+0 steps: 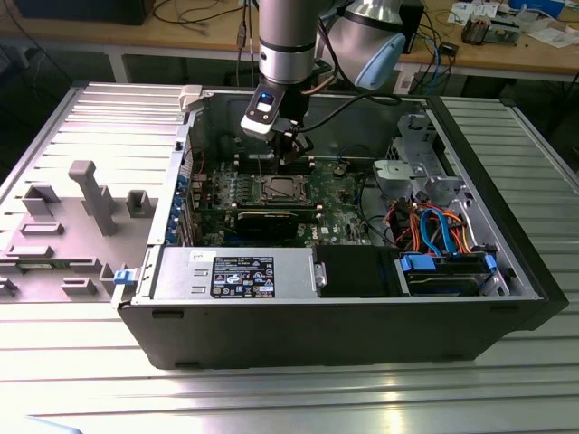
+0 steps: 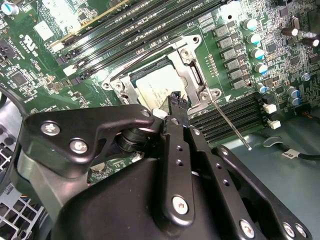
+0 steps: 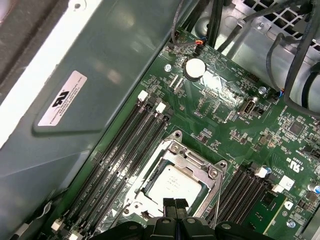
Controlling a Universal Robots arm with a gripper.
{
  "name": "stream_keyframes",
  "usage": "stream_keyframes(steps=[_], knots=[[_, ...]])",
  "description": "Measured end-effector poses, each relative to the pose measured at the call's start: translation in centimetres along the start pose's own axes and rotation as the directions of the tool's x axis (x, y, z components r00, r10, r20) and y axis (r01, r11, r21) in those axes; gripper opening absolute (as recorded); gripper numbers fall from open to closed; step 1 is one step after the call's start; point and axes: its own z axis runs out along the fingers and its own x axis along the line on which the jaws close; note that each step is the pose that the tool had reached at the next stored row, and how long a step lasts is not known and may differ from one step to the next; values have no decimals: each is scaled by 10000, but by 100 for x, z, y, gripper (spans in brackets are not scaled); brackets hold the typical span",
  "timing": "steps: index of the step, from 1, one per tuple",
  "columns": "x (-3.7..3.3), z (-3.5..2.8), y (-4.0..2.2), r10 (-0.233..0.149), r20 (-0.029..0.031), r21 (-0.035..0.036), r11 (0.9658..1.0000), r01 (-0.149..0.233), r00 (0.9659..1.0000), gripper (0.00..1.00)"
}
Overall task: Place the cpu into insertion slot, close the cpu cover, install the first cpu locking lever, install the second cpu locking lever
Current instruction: 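Install the first cpu locking lever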
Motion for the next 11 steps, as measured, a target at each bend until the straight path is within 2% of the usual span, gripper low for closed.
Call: stream_keyframes(steps=[8, 9, 10, 11], knots=[[0, 0, 0, -11, 0, 0, 10000, 11, 10000, 11], [-1, 0, 1, -614, 0, -13, 9981, 614, 9981, 11], [-1, -8, 0, -1067, 4, -22, 9943, 1067, 9943, 11], [-3, -88, 0, -1201, 5, -29, 9928, 1201, 9928, 11]])
